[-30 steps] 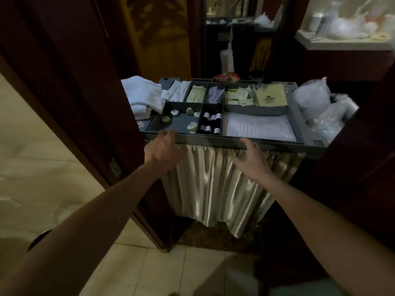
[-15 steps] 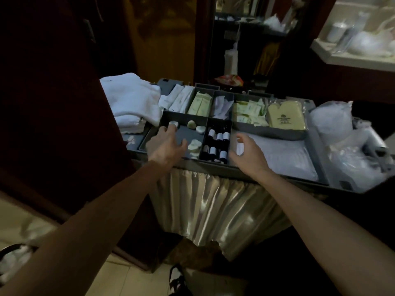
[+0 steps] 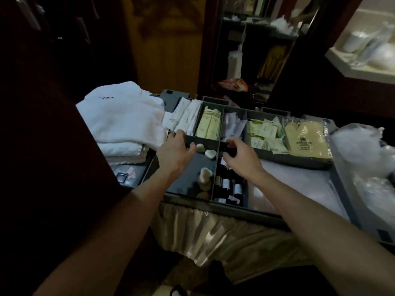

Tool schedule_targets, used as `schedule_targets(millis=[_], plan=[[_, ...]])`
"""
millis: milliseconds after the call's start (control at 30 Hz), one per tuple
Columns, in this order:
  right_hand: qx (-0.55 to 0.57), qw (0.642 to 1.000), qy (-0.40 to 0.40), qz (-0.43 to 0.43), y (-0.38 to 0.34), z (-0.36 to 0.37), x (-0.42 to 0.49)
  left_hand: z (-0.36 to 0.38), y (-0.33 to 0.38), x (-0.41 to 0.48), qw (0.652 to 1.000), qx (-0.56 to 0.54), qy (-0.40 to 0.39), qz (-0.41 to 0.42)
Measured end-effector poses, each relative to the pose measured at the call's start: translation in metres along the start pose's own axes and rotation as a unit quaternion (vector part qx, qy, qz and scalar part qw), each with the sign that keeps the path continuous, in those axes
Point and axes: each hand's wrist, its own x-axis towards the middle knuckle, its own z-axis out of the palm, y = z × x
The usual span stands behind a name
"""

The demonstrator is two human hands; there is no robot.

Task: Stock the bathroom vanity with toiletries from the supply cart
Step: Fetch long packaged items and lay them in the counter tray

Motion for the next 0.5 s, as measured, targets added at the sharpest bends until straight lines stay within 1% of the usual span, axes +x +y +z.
schedule_targets(millis=[133,300,500], plan=[[-0.017,1.0,-0.015,-0.016,-0.003,0.007,0.028,0.008,-0.001,0.02,1.0,0.002,-0.012,-0.003],[-0.02,1.0,-0.022,-0.003,-0.005,0.015,0.066,0.016,-0.01,0.038,1.0,-0.004,-0.026,-0.01],[0.003,0.999,-0.035,-0.007,-0.012,0.028,0.098,0.025,-0.02,0.059,0.999,0.025,-0.01,-0.026]])
